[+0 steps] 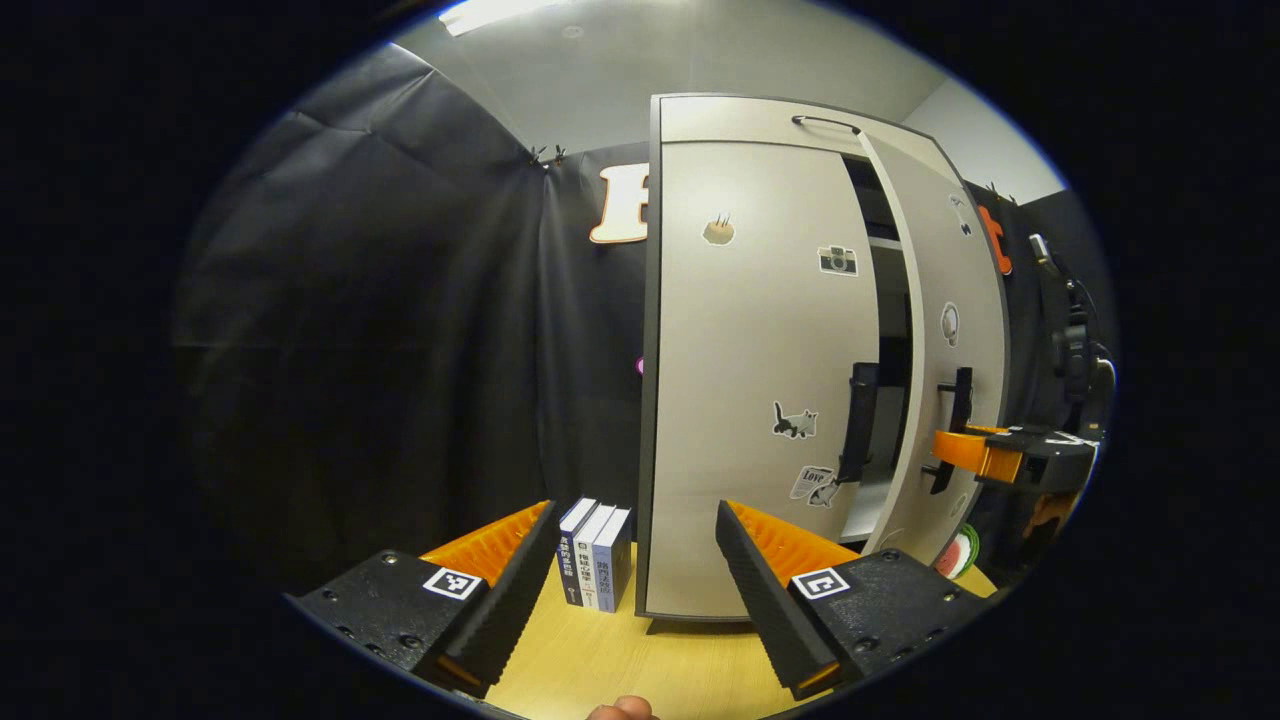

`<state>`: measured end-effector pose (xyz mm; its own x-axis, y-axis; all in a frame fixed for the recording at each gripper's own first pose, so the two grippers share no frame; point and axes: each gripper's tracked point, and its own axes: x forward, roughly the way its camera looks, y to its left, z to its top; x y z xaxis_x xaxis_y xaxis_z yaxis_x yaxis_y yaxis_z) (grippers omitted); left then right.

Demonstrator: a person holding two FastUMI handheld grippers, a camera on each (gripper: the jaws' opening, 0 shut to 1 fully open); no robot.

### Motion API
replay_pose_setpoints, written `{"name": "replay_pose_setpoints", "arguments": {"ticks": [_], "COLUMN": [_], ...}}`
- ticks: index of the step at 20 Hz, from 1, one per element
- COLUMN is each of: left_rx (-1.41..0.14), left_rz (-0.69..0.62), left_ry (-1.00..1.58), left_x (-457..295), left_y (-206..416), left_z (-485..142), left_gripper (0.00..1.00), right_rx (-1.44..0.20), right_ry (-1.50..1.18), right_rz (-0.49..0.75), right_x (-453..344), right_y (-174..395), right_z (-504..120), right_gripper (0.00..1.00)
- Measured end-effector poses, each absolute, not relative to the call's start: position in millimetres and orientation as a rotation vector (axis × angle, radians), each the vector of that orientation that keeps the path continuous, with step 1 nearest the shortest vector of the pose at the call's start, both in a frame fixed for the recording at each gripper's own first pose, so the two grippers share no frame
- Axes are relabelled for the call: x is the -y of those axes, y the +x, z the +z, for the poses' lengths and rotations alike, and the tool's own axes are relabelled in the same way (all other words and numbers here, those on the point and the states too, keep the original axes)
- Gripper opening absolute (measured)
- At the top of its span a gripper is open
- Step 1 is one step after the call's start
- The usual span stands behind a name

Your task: Open the right door of the double-door shoe cabinet with the right hand, and open the left door with the left hand.

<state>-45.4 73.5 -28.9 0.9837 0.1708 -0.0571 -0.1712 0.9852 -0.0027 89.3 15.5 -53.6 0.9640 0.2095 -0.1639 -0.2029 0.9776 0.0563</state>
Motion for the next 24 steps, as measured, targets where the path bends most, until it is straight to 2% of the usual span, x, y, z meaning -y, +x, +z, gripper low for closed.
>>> {"name": "replay_pose_setpoints", "arguments": {"ticks": [24], "left_rx": [-0.075], "left_rz": [0.031], "left_ry": [-0.003], "left_x": [-30.3], "left_y": [-30.5], "left_z": [-37.4], "left_gripper": [0.97], "right_rx": [-0.201], "right_ry": [0.051], "right_rz": [0.366], "right_x": [31.9], "right_y": [21.8], "right_z": [-46.0], "right_gripper": [0.17]}}
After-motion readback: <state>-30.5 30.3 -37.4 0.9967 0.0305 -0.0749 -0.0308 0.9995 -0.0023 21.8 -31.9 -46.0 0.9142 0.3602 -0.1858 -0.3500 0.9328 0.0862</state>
